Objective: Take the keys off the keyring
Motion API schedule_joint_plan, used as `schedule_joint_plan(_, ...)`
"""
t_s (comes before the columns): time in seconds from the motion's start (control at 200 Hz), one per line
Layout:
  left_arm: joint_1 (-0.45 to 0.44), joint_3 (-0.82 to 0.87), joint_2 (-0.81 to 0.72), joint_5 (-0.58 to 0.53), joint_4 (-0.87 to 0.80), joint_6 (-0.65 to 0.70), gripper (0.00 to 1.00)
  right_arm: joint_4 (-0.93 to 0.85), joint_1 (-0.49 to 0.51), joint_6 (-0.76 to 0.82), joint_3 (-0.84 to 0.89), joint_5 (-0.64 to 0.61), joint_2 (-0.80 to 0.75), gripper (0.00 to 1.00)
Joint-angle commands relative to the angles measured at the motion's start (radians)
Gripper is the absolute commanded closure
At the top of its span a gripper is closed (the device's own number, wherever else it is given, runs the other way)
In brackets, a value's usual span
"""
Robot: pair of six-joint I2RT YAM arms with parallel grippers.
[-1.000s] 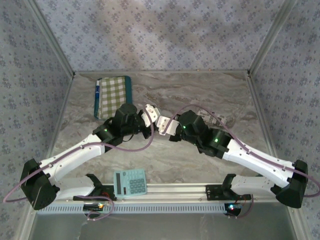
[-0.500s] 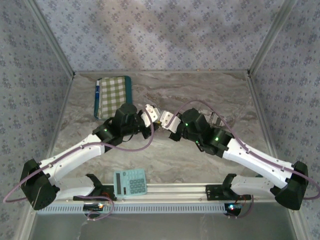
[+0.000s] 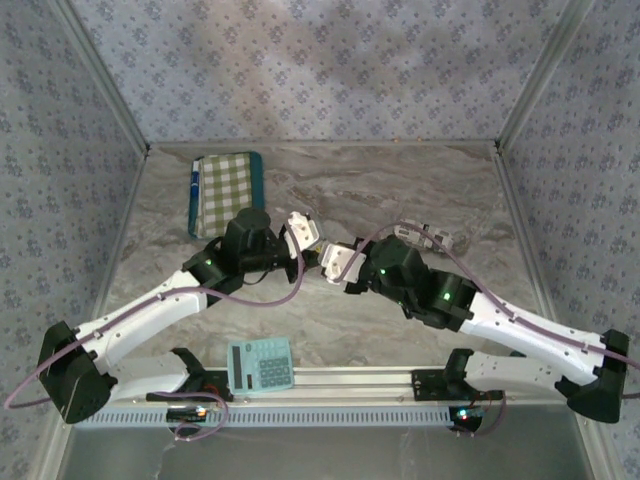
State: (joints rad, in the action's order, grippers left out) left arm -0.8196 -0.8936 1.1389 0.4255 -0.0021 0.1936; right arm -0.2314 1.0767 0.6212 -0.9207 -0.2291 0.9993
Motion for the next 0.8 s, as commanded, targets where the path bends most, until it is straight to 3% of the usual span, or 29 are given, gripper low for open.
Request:
schedule_joint_plan(0.0,-0.018,-0.098,-0.047,0.208,0.322,-0.020,1.00,-0.208,0.070,0.096,0.040,0.179,0.034,1.00)
schedule_joint_plan(0.45,0.002,-0.133,-0.056,0.213,0.248,-0.004,1.00,-0.390,0.111,0.169,0.040,0.005,0.005,1.00)
schedule_joint_plan(0.795,-0.004,-0.123,-0.062,0.252,0.288,-0.029,1.00,-0.347,0.117,0.180,0.023,-0.034,0.157,1.00)
